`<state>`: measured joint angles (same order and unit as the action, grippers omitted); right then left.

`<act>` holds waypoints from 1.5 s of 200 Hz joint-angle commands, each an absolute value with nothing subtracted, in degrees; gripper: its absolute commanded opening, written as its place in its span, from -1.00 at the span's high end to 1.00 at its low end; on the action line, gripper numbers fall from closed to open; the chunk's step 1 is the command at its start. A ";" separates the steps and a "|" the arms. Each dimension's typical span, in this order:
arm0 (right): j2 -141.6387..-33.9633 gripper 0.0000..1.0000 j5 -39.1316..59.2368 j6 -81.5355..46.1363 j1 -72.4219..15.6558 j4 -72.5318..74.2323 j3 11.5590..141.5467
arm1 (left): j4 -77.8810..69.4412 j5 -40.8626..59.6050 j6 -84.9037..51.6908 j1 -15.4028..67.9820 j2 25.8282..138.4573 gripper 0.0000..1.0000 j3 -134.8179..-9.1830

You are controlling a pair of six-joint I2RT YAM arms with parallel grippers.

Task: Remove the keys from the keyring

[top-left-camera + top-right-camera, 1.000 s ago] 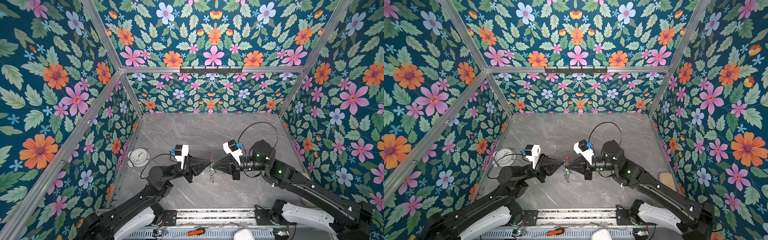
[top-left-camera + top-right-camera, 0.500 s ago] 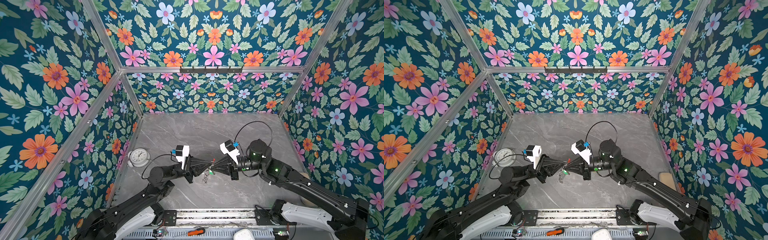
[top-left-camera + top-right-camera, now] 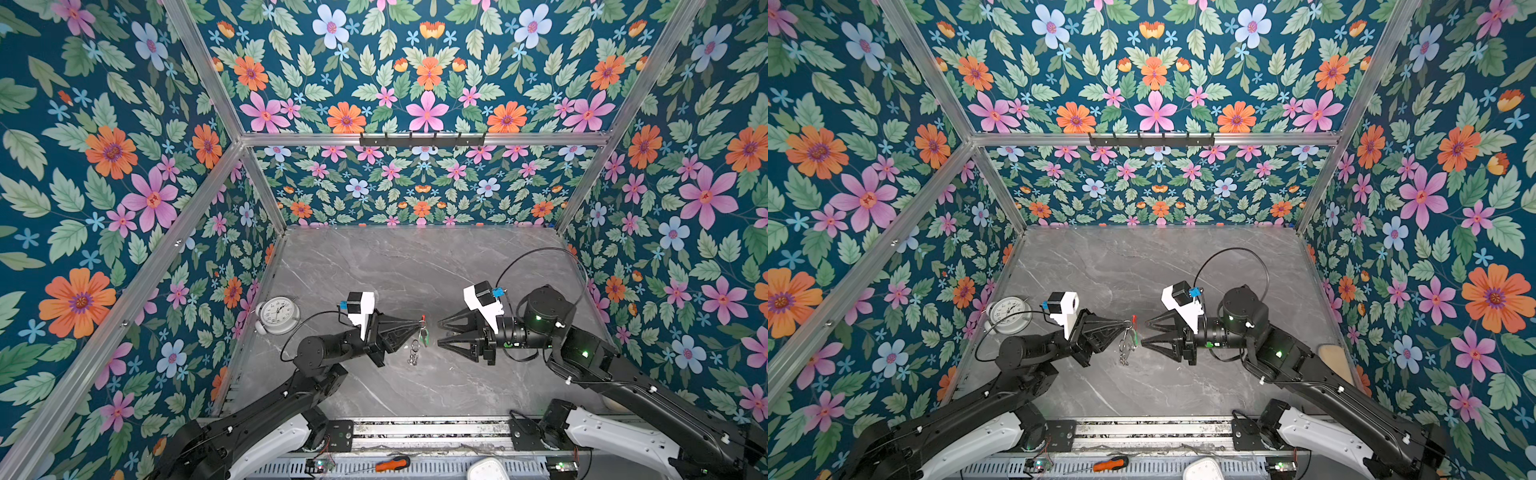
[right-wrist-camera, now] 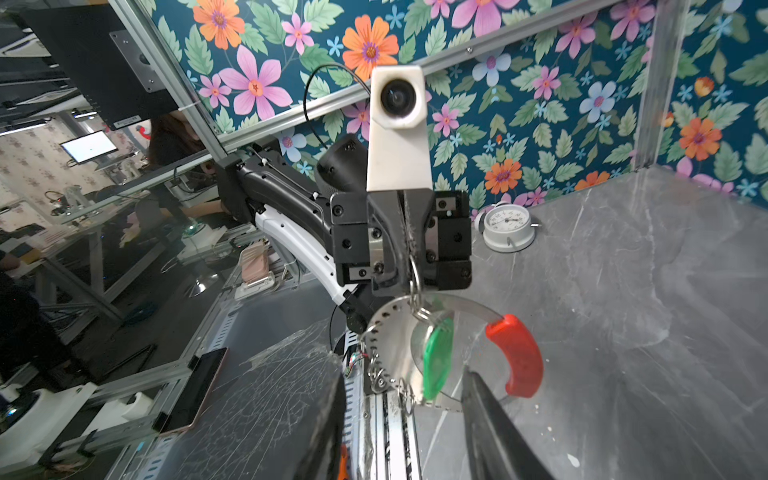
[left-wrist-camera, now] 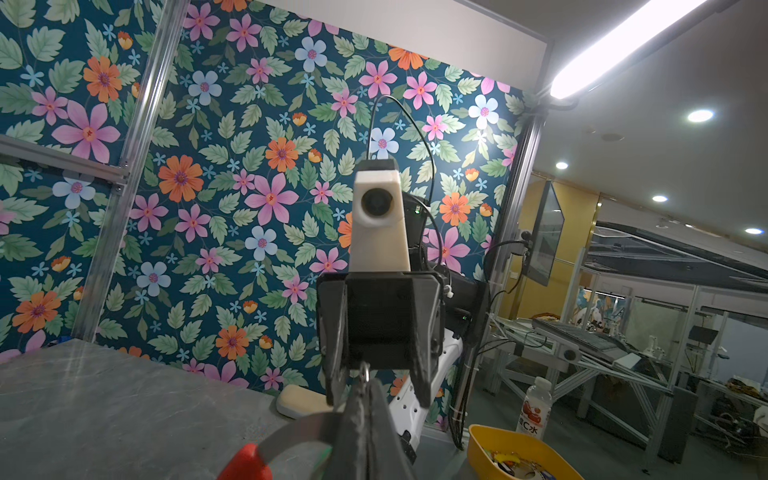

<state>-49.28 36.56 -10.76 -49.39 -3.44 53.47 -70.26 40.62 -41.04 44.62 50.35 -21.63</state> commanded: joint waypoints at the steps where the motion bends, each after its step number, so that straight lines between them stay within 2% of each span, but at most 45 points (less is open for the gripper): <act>1: -48.75 0.06 33.20 -14.14 -49.44 3.59 53.45 | -72.00 38.99 -39.76 44.64 50.31 1.00 -21.41; 23: -50.77 0.06 33.53 -17.18 -49.85 9.95 53.76 | -73.45 38.40 -39.88 44.58 50.67 1.00 -20.86; 51: -54.48 0.12 35.65 -17.28 -50.94 11.14 55.50 | -74.88 37.66 -40.49 44.60 51.06 1.00 -20.37; 87: -56.86 0.42 36.96 -16.97 -52.07 10.84 56.07 | -75.12 37.09 -40.52 44.65 50.99 1.00 -20.02; 104: -56.78 0.49 35.74 -16.78 -52.10 10.39 55.36 | -75.08 36.99 -40.52 44.59 50.80 1.00 -19.79; 178: -55.24 0.46 30.86 -16.35 -52.09 9.42 52.70 | -75.38 37.02 -40.74 44.62 50.78 1.00 -19.43; 212: -56.94 0.64 33.02 -16.31 -52.03 9.03 53.70 | -76.15 37.53 -41.28 44.64 51.33 1.00 -19.56; 242: -57.82 0.71 33.90 -16.23 -52.06 8.46 54.27 | -76.46 37.62 -41.45 44.69 51.48 1.00 -19.52; 260: -57.62 0.69 33.60 -16.24 -52.05 8.35 54.26 | -76.37 37.54 -41.47 44.68 51.53 1.00 -19.68; 279: -56.34 0.45 31.73 -15.85 -52.06 8.08 53.96 | -76.14 37.03 -41.39 44.64 51.44 1.00 -19.55; 300: -54.45 0.37 29.62 -14.51 -52.06 6.68 54.04 | -75.72 36.52 -41.20 44.57 51.16 1.00 -19.46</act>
<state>-55.96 32.25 -16.03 -52.01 8.36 53.93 -74.08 36.25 -41.45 44.58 51.48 -19.40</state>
